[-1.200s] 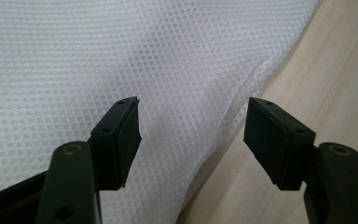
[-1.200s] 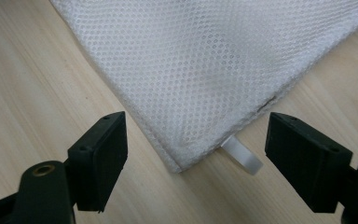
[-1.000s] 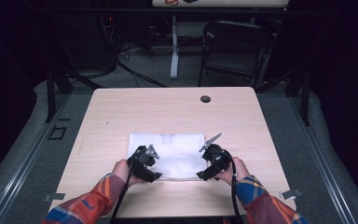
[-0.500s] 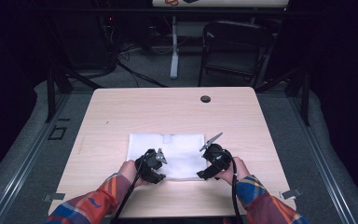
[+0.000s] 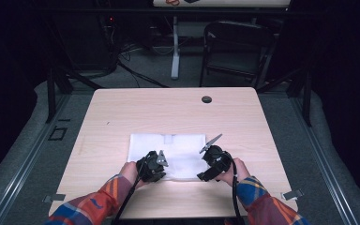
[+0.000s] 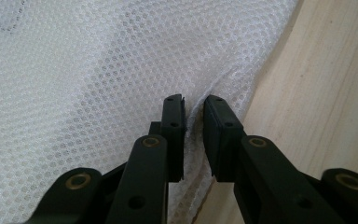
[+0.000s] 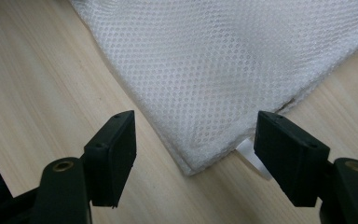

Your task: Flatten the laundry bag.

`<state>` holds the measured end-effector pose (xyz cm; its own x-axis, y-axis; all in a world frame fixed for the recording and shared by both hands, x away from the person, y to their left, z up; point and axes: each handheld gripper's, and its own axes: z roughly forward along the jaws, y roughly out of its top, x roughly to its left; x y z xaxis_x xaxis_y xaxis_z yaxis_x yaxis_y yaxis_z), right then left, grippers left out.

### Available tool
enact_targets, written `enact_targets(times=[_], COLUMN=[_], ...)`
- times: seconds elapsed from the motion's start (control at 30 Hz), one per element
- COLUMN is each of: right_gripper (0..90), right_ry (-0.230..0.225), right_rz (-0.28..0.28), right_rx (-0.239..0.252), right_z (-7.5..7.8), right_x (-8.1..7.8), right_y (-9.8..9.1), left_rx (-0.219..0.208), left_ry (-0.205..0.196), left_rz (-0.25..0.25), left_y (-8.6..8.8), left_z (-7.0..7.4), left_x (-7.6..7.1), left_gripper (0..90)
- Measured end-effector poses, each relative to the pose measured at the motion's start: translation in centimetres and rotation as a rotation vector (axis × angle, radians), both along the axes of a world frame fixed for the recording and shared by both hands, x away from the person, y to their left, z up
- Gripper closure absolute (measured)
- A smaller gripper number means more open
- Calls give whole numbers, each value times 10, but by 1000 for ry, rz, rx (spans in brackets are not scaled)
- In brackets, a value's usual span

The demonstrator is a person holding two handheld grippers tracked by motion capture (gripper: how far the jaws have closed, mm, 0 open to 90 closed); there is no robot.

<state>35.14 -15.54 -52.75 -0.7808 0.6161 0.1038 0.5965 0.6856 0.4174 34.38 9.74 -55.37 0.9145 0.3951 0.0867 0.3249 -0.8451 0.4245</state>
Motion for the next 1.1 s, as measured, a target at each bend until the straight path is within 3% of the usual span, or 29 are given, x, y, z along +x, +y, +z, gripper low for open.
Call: enact_targets(times=[0.23,0.3,0.37,0.47,0.7,0.77,0.93,1.07,1.1], right_gripper=[337,443,484,656,854,884,900,900,900], right_ry=[-6,-16,-24,-51,-108,-118,-121,-149,-186], right_rz=[4,-3,5,24,59,74,148,173,172], right_rx=[9,-4,-7,-10,14,23,-13,-41,-44], right_z=[0,2,3,6,10,9,-1,-8,-12], right_x=[-1,-3,-4,-8,-16,-20,-27,-28,-27], right_y=[1,2,4,7,12,17,34,45,51], left_rx=[-7,-21,-24,-36,-89,-88,-121,-133,-139], left_ry=[0,1,-1,-14,-88,-97,-117,-128,-135], left_rz=[11,17,18,17,46,48,62,71,65], left_y=[0,2,2,2,5,6,8,9,9], left_z=[0,1,1,3,16,17,21,23,23], left_x=[1,1,1,0,-3,-2,-2,-2,-3], left_gripper=[834,850,853,861,868,868,867,868,868])
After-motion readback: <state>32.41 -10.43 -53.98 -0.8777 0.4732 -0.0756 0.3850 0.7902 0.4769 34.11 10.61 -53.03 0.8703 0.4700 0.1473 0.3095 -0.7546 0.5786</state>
